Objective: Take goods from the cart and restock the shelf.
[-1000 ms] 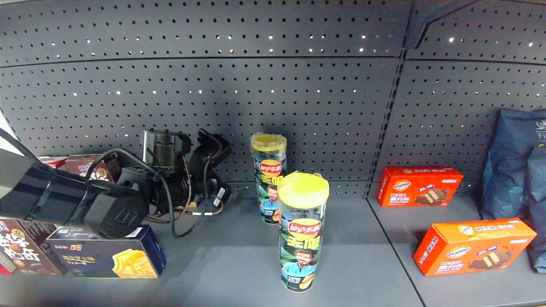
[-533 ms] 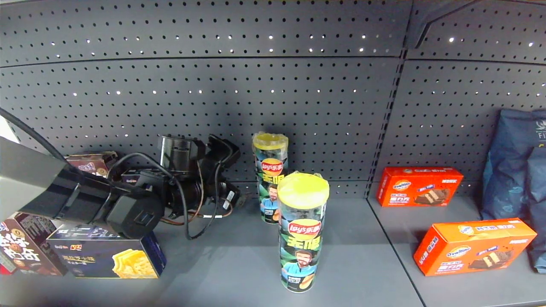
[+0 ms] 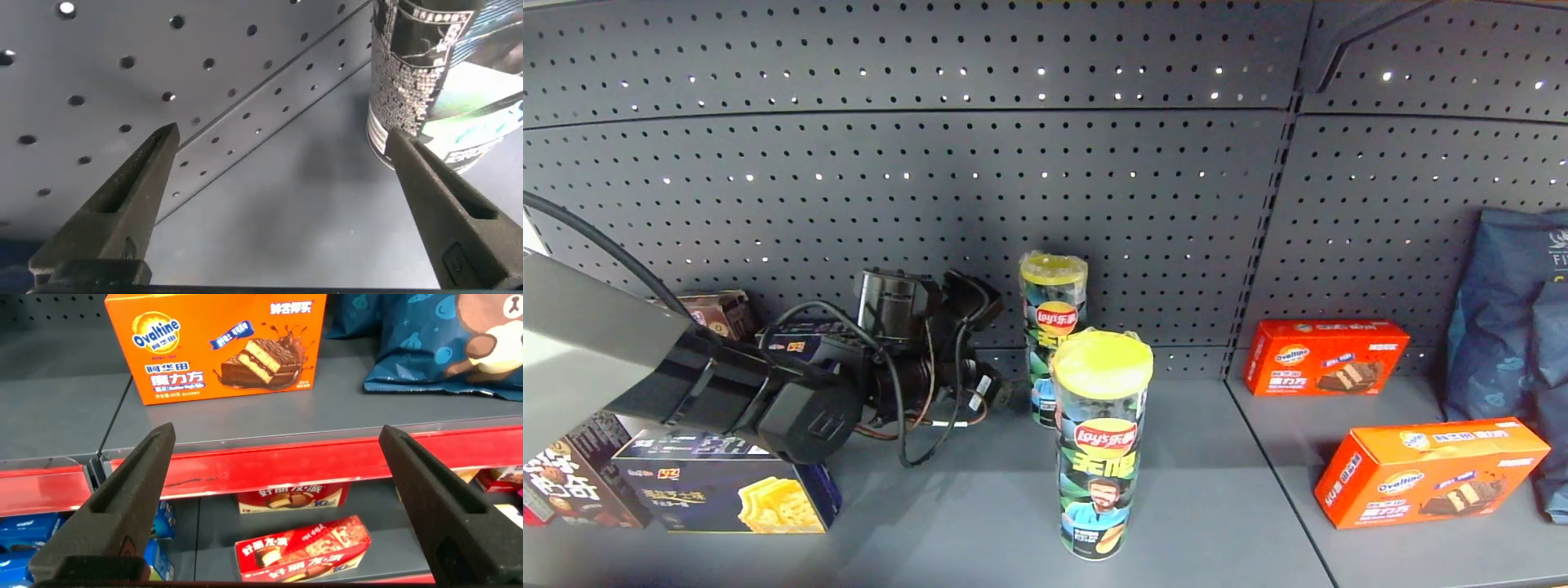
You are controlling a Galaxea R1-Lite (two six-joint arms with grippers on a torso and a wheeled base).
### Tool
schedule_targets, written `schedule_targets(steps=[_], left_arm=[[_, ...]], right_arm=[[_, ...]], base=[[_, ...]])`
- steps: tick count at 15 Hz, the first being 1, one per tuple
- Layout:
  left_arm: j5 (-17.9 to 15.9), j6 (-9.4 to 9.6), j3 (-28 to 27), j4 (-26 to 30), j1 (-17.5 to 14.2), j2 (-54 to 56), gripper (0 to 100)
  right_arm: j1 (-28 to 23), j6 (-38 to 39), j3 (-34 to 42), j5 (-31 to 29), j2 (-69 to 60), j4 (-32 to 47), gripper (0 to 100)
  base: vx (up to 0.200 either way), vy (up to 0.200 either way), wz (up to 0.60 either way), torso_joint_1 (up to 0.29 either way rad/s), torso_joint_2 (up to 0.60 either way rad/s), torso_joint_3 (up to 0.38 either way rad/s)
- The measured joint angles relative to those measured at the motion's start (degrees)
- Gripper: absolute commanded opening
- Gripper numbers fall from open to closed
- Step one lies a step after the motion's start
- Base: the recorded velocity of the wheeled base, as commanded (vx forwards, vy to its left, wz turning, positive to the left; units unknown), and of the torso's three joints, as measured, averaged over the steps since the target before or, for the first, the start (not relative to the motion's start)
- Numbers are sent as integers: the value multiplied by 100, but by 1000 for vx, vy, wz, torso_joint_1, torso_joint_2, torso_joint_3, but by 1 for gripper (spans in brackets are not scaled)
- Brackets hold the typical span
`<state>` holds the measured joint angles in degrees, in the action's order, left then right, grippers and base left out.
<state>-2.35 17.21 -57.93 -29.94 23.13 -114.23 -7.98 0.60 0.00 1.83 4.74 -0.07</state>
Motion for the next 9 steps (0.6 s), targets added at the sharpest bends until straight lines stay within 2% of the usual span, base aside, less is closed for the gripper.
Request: schedule_targets(steps=[7, 9], left_arm=[[33, -20, -139, 0, 138, -149, 100], [33, -82, -172, 0, 162, -184, 100]], right_arm=[[-2, 0, 0, 0, 0, 0, 100], [-2, -2, 0, 0, 0, 0, 100]], base=[[0, 0, 0, 0, 0, 0], [0, 0, 0, 0, 0, 0]])
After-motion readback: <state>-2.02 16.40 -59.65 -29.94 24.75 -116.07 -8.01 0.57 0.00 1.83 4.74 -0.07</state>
